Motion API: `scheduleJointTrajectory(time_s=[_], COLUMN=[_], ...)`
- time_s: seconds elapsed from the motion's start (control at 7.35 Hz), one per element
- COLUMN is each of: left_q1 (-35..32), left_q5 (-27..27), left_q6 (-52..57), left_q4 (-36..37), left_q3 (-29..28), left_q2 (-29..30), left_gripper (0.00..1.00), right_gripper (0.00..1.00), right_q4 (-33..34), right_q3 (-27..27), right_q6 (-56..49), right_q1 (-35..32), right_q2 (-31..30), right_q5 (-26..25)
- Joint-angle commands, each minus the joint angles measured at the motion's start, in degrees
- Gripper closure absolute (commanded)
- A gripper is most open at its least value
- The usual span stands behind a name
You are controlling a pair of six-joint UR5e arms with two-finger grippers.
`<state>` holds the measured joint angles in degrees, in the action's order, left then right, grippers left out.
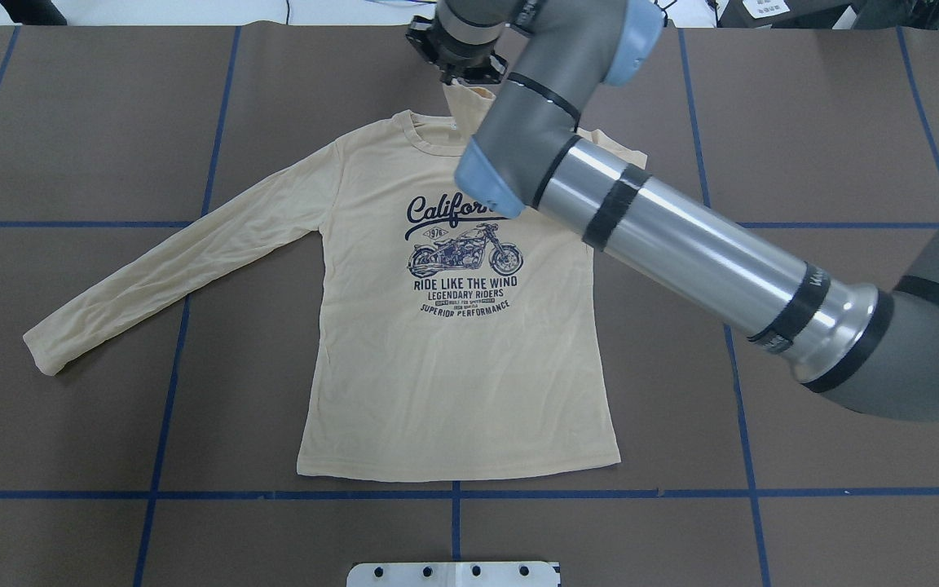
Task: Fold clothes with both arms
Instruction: 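Grasp the sleeve cuff with the right gripper and fold it across the shirt body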
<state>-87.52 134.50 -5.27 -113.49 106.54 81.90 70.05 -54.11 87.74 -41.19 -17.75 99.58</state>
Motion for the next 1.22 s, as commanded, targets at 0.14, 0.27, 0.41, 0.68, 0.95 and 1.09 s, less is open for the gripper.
scheduleJointTrajectory(time_s=[0.14, 0.27, 0.41, 0.68, 0.95, 1.09], left_q1=[0.07, 0.07, 0.07, 0.16, 0.51, 0.51], left_q5=[0.41, 0.41, 0.32, 0.32, 0.5, 1.02], left_q6=[-0.09, 0.0, 0.0, -0.09, 0.0, 0.0], left_q4=[-0.07, -0.07, -0.07, 0.11, 0.02, 0.02], left_q3=[-0.11, -0.02, -0.19, -0.37, -1.59, -2.29], left_q2=[0.1, 0.1, 0.1, 0.1, 0.54, 0.28], left_gripper=[0.0, 0.0, 0.0, 0.0, 0.0, 0.0], right_gripper=[1.0, 1.0, 1.0, 0.01, 0.01, 0.01], right_q4=[-2.18, -5.15, -6.57, -7.38, -7.38, -7.38], right_q3=[7.77, 10.75, 12.08, 12.71, 12.8, 13.15], right_q6=[1.11, 1.46, 1.46, 1.46, 1.55, 3.55], right_q1=[4.61, 6.71, 7.78, 9.89, 9.99, 9.81], right_q2=[7.71, 7.82, 7.82, 7.91, 9.05, 9.23], right_q5=[-7.27, -10.68, -11.07, -12.82, -12.92, -12.92])
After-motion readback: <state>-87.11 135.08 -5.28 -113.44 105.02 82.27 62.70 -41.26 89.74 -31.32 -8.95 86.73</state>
